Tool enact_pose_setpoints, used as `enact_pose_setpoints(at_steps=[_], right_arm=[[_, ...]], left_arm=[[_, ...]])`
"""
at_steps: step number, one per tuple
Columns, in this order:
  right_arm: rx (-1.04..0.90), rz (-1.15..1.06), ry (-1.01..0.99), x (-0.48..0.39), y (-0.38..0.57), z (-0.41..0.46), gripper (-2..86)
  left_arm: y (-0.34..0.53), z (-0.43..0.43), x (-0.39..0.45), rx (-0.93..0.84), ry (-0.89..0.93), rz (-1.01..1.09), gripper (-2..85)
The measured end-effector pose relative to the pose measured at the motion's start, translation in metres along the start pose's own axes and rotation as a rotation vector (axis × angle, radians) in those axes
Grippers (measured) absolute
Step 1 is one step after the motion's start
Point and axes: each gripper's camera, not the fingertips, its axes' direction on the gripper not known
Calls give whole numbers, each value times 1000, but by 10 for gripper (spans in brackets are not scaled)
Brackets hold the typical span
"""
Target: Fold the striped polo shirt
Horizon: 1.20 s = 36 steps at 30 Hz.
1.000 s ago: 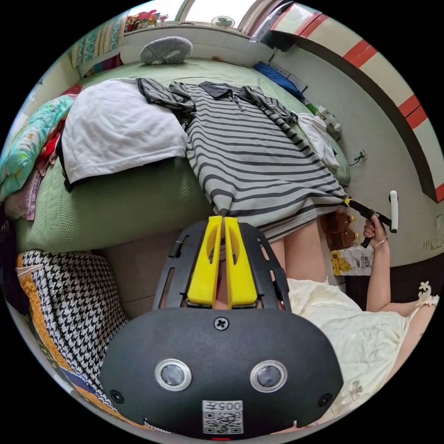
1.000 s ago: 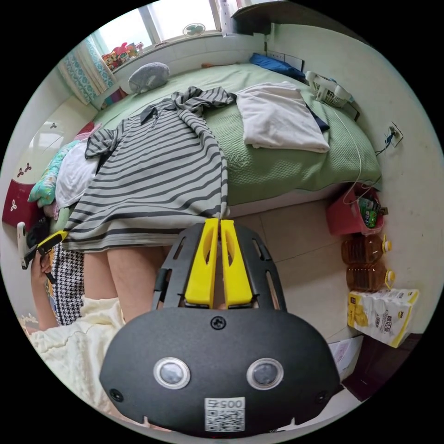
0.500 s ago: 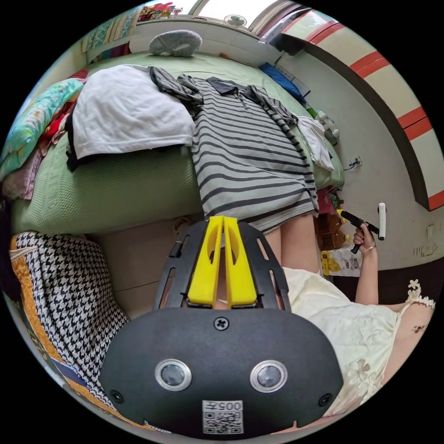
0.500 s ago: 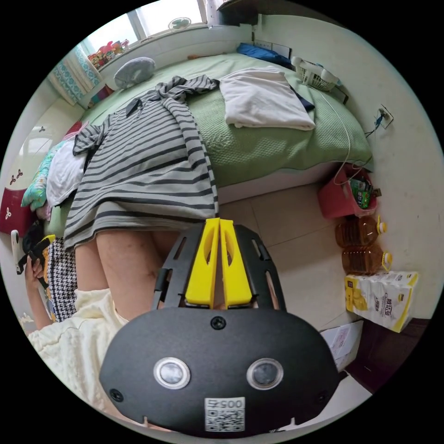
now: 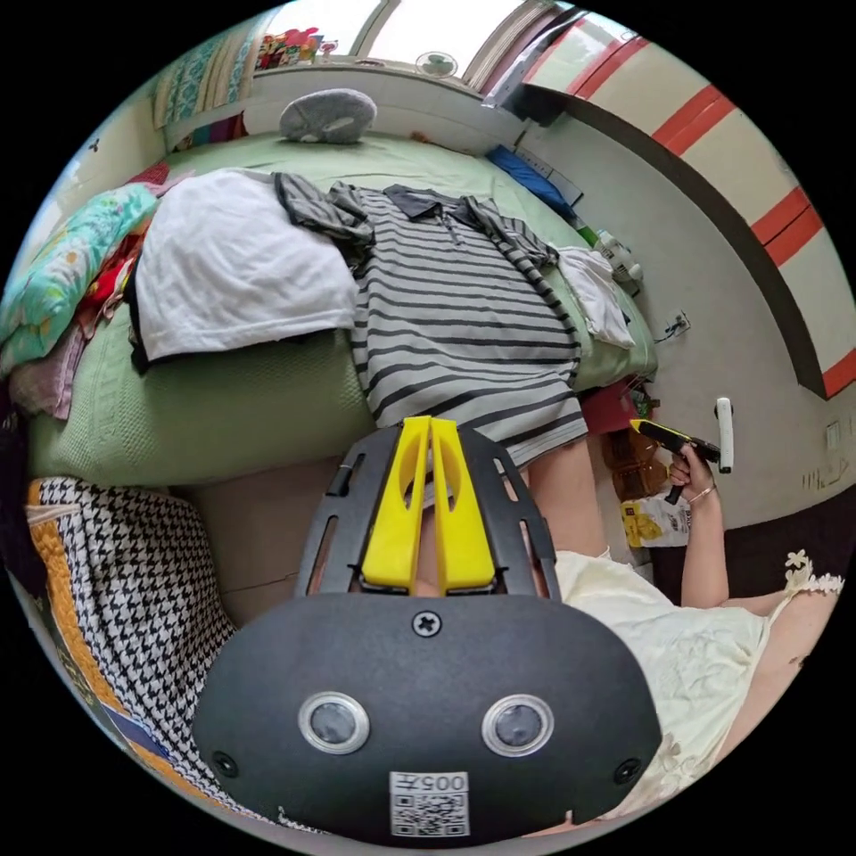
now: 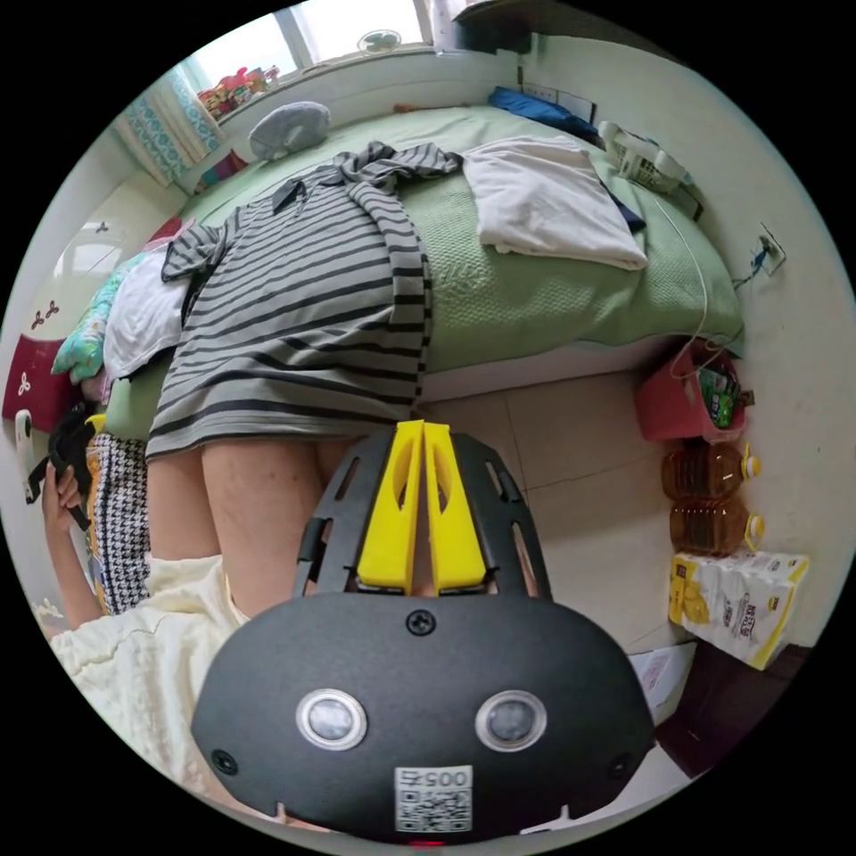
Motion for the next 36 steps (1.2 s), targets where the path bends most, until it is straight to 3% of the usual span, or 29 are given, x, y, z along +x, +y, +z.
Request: enact_pose_setpoints(at_steps=[8,13,21,25,29,31,36], right_arm=[[-12,-79,-24,-38,-59,36,-9],[-5,-103,-5,-52,-119,62,13],[124,-189,-46,-62,-292,61,128],[187,-233,12,-71,-407,76,140],[115,-187,88,-54,-507,121,133],[64,-91,85,-34,-559,154,125],[-75,-14,91,-28,-611,218,109]], left_arm=[[-80,36,44,42,19,100,-4],[-173,92,68,79,0,150,-5],[-327,239,57,77,-16,-24,-5],[-326,307,58,62,-42,13,-5],[-329,304,60,108,-5,36,-7],[-342,320,54,46,-36,5,-7],[-362,341,39,31,88,-74,-7]])
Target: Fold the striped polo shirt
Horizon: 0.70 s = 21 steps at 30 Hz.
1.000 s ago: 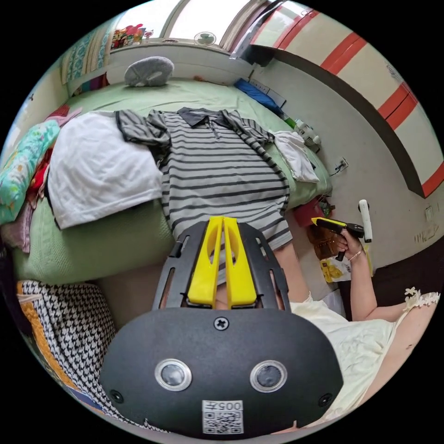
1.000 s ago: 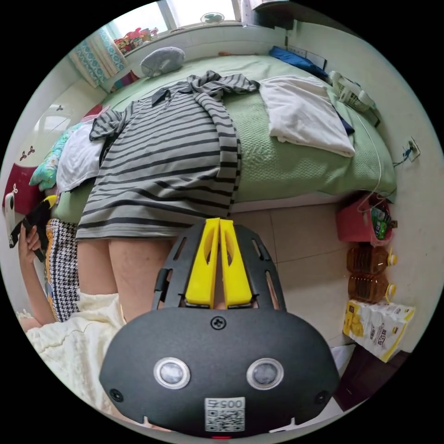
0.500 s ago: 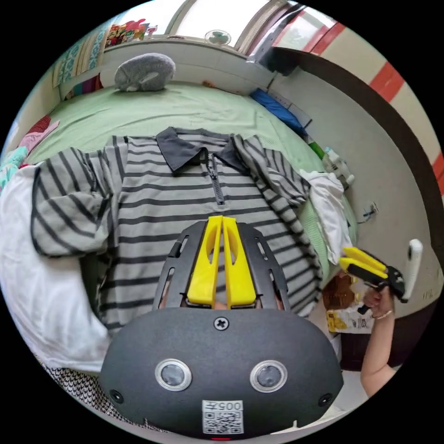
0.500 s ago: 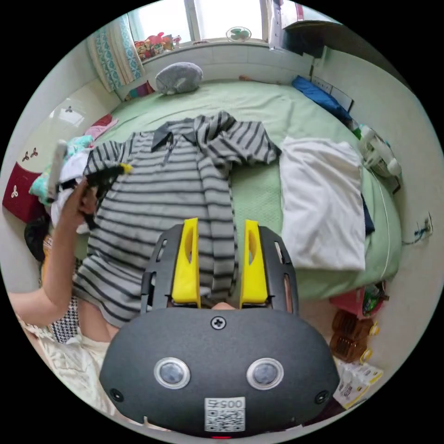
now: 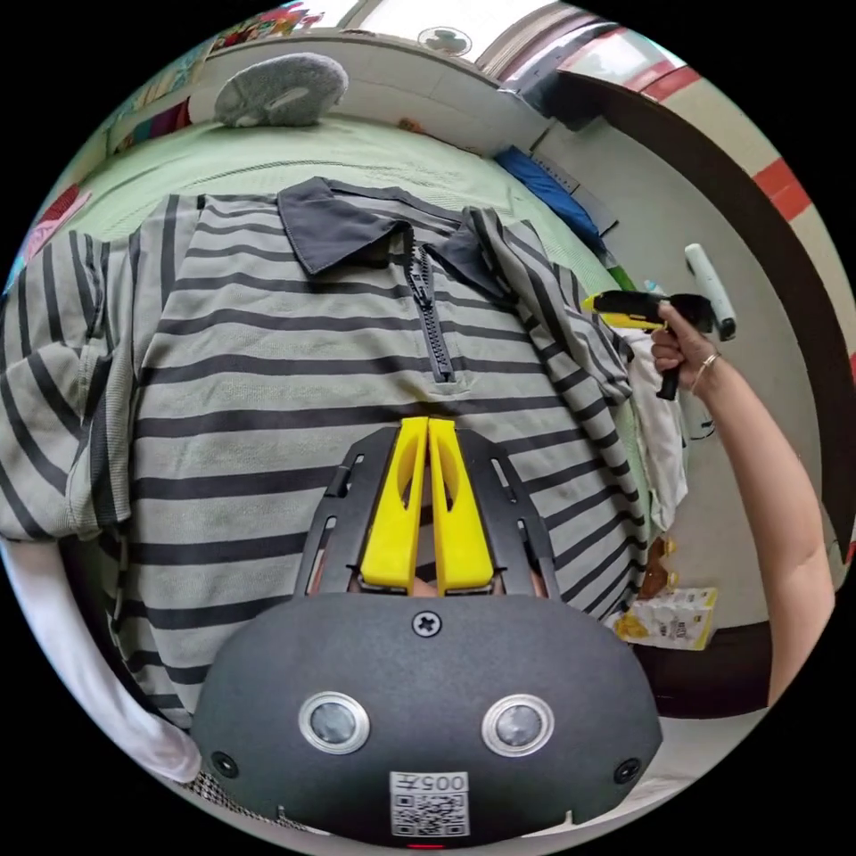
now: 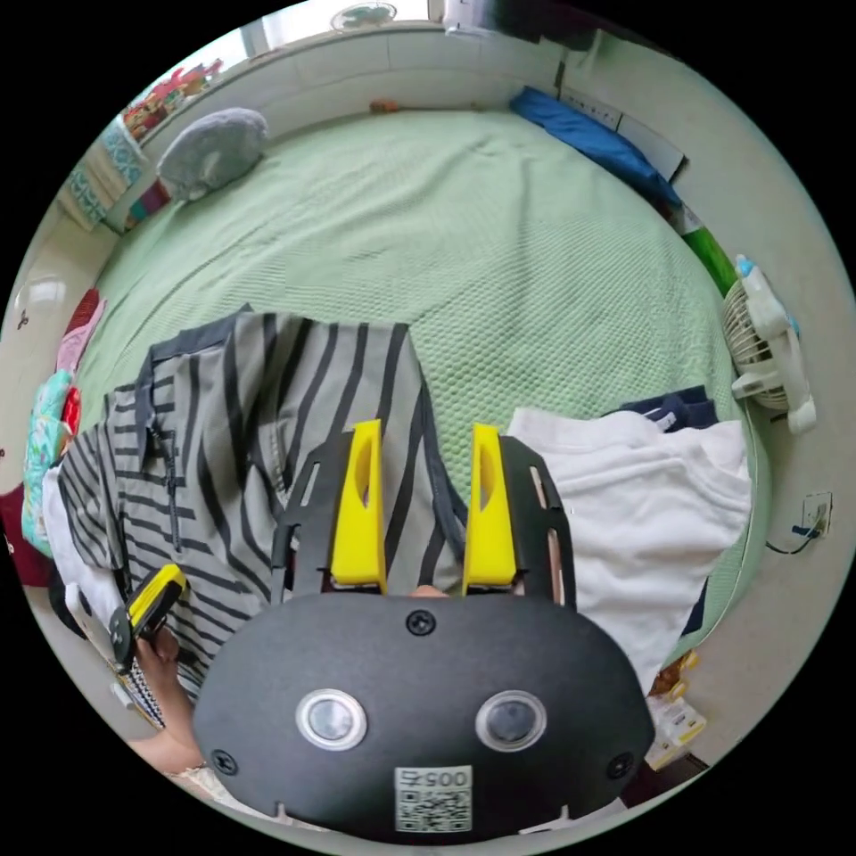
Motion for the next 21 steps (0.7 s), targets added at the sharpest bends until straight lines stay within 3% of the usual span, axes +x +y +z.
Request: enact_pose_setpoints(at_steps=[7,11,16,21], right_arm=[[-6,-20,60,-22,-9,-4,-6],[83,-14,129,-13,1,-52,-14],[146,165,275,51,18,-104,-15],[139,315,173,86,24,-86,0]], left_arm=[[-7,15,-1,-12,18,4,-7],[-7,19,-1,-18,29,15,-7],[-6,23,-2,-25,51,2,-7],[-2,25,4,-21,40,23,-7]])
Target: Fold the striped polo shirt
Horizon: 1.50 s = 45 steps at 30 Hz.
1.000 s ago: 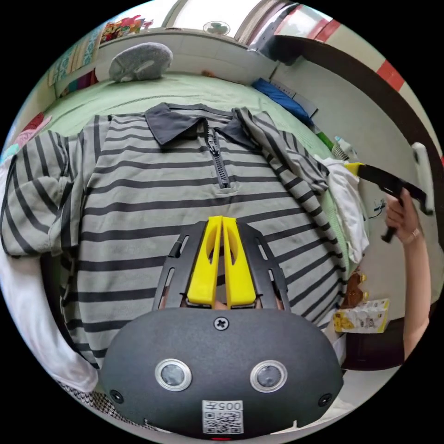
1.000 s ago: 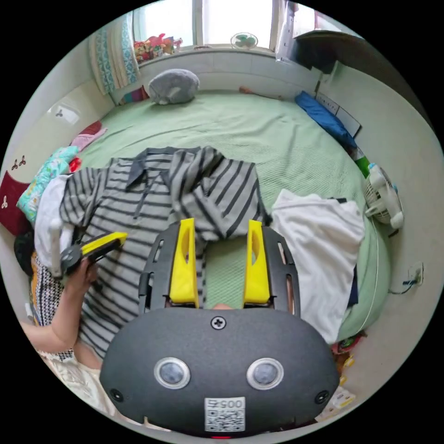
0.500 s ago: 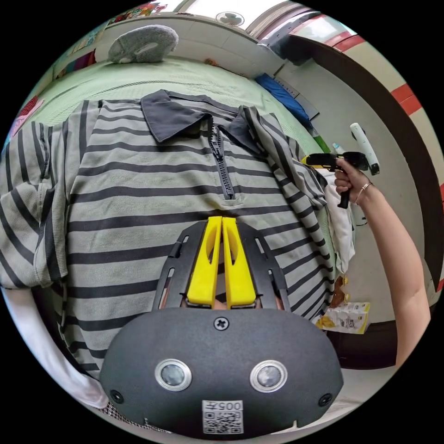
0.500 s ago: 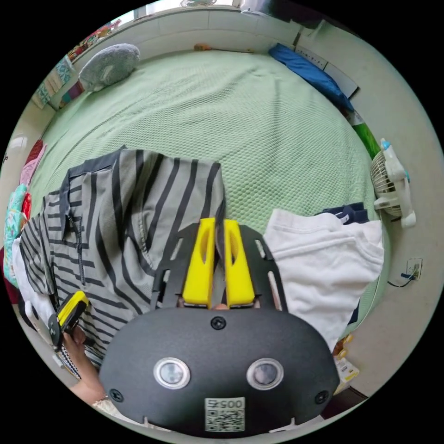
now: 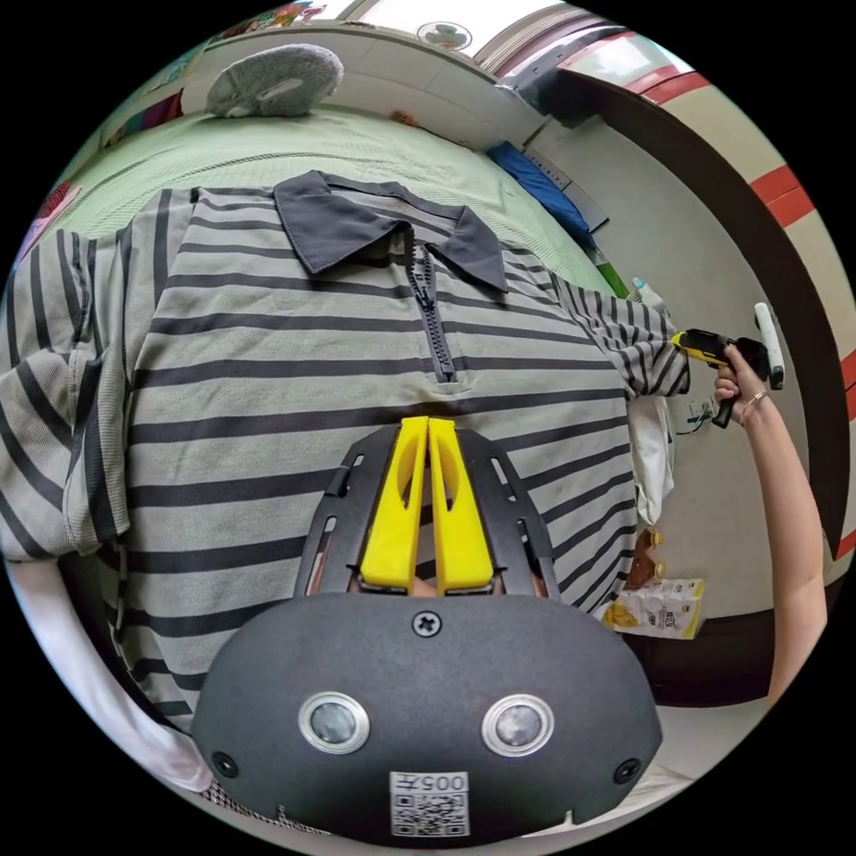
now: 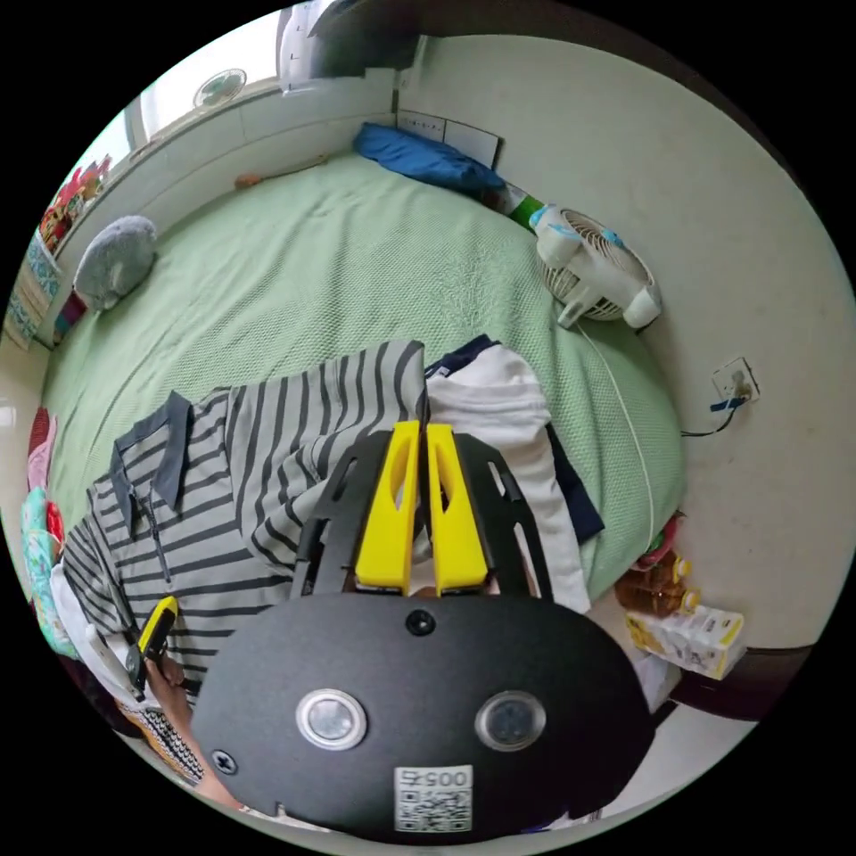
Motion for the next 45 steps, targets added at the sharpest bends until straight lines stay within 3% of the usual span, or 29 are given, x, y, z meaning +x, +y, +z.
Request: enact_pose_setpoints(at_steps=[3,6,8,12,18,22,25,28,33,37,41,45], right_arm=[[-50,-12,85,-18,1,18,29],[35,-47,172,-44,6,6,43],[88,-122,125,-66,13,-7,48],[121,-368,-2,-146,46,-26,61],[48,-713,-311,-292,112,-30,89],[53,-879,-520,-392,148,-42,103],[55,-977,-625,-472,160,-59,111],[84,-1065,-659,-549,166,-83,116],[80,-1159,-654,-650,173,-105,121],[-48,-1154,-620,-712,169,-88,115],[-120,-1136,-577,-736,168,-69,71],[-65,-1127,-558,-726,162,-78,0]], left_arm=[[5,-3,2,13,13,13,-7],[9,-9,1,27,36,20,-5],[13,-15,2,47,16,26,-4],[27,-45,7,155,-176,23,8],[69,-137,-43,344,-111,-116,33],[122,-206,-73,480,-214,-272,63],[141,-221,-77,449,-407,-359,111],[155,-223,-90,446,-452,-445,126],[172,-221,-111,438,-346,-467,121],[184,-224,-117,426,-347,-479,107],[195,-226,-122,433,-329,-480,85],[207,-231,-124,438,-277,-478,61]])
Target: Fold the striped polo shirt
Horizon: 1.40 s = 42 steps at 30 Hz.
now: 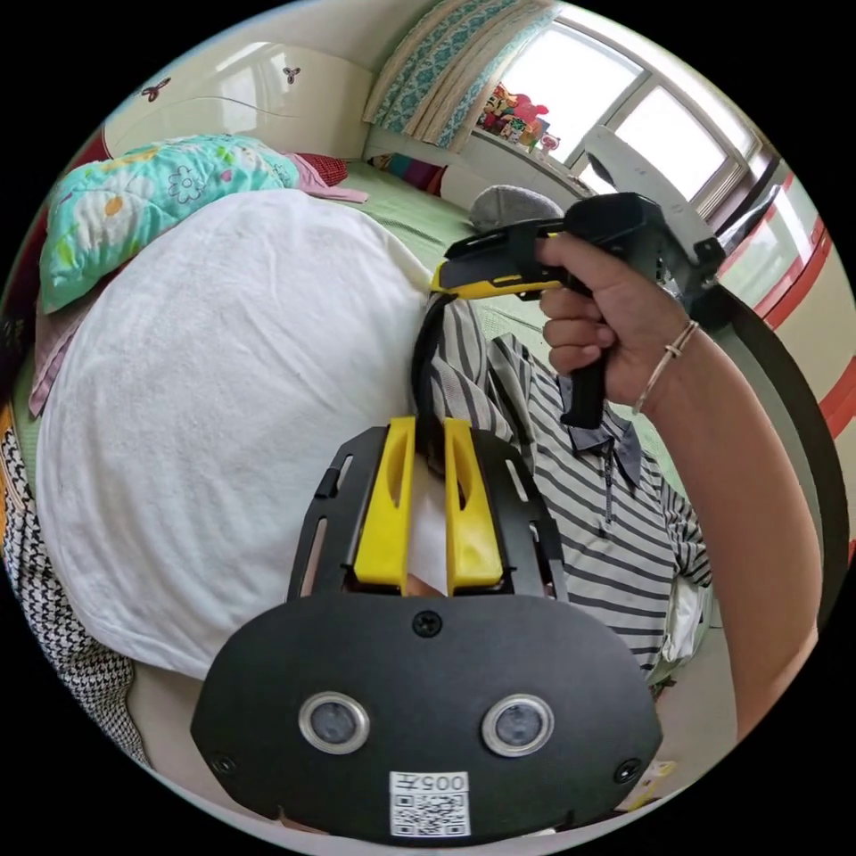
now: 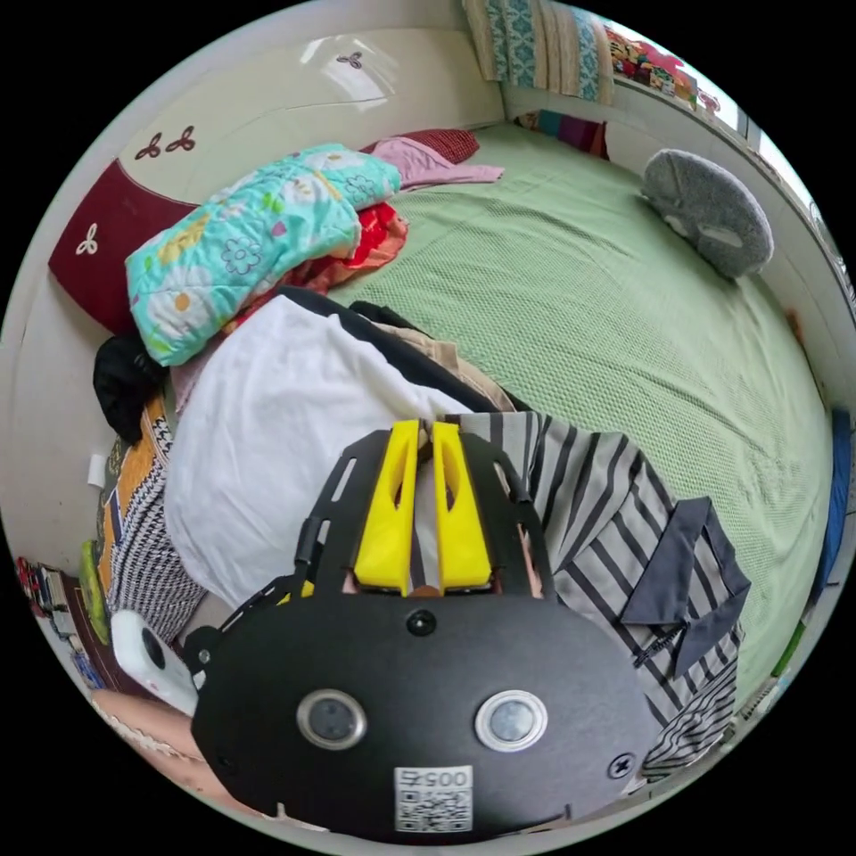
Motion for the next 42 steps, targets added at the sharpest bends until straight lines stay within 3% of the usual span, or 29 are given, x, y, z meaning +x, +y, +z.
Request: enact_pose_setpoints(at_steps=[5,10,15,21,27,32,35,39,42], right_arm=[[95,7,-37,13,12,-50,-11],[207,40,-113,24,12,-97,-12],[225,93,-176,35,-3,-100,-13],[75,114,-162,49,-18,-52,-13],[99,88,-160,57,-4,-54,-13],[186,76,-64,73,35,-102,-13],[258,110,32,96,81,-134,-14],[317,265,29,143,170,-164,-14],[348,398,129,175,240,-162,-12]], left_arm=[[11,-23,6,93,18,34,55],[18,-63,11,292,54,2,54],[26,-77,18,417,1,18,55],[27,-55,10,322,-51,-34,55],[27,-52,9,328,24,-21,54],[27,-48,44,343,94,206,58],[26,-43,58,326,257,297,61],[28,-37,84,194,542,580,61],[32,-35,93,174,519,641,50]])
